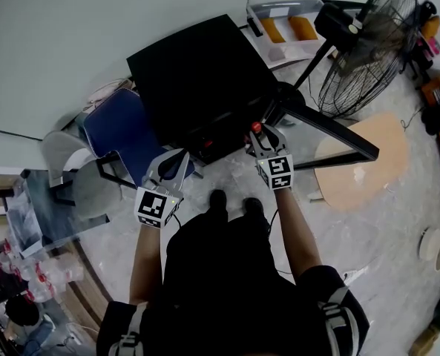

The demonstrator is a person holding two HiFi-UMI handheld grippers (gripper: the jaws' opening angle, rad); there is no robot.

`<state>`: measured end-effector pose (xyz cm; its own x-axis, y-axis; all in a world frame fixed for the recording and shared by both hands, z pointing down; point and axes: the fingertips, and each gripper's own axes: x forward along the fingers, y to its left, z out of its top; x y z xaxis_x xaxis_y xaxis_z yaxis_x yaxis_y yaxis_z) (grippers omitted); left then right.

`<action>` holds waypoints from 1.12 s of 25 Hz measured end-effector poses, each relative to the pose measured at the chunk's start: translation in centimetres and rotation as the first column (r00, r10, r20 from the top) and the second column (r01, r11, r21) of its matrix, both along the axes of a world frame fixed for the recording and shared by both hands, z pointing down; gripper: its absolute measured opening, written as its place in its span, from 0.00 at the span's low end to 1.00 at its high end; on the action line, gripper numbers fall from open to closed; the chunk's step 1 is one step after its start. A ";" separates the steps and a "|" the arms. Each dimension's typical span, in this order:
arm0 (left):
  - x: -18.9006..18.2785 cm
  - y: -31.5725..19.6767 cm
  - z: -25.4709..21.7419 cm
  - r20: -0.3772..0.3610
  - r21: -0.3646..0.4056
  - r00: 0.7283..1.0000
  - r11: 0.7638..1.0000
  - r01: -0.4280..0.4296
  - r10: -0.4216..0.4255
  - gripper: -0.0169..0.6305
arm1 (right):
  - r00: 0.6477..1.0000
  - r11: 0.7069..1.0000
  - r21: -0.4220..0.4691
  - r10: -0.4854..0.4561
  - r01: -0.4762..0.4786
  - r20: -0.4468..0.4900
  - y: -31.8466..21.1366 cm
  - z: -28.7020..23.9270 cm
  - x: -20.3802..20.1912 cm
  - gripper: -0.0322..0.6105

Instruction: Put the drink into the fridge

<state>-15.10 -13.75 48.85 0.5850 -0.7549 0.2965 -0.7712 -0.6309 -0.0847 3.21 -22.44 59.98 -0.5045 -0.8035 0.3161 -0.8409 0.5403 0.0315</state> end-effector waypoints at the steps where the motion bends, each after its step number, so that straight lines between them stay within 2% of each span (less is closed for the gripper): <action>1: 0.0 0.1 0.2 0.005 -0.005 1.000 1.000 -0.004 0.004 0.03 | 1.000 1.000 -0.007 0.003 -0.004 -0.002 -0.2 0.5 0.0 0.26; 8: -0.7 0.9 1.9 0.036 -0.048 0.999 0.999 -0.016 0.018 0.03 | 0.999 0.998 -0.037 0.043 -0.043 0.000 -2.1 4.0 -0.4 0.26; 13: -1.4 1.1 2.5 0.058 -0.048 0.998 0.999 -0.020 0.022 0.03 | 0.998 0.996 -0.075 0.055 -0.055 0.004 -3.6 5.9 -0.9 0.26; 23: -0.5 1.2 3.3 0.077 -0.043 0.995 0.997 -0.061 0.064 0.03 | 0.996 0.988 -0.134 0.069 -0.075 -0.051 -6.0 9.6 -1.4 0.26; 28: -0.3 1.0 3.4 0.041 -0.057 0.997 0.997 -0.057 0.059 0.03 | 0.995 0.988 -0.130 0.078 -0.085 -0.060 -7.0 10.7 -1.6 0.26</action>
<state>-15.42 -12.74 52.28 0.6134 -0.7016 0.3625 -0.7294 -0.6793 -0.0805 1.65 -29.47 70.64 -0.4179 -0.7907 0.4474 -0.8814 0.4722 0.0111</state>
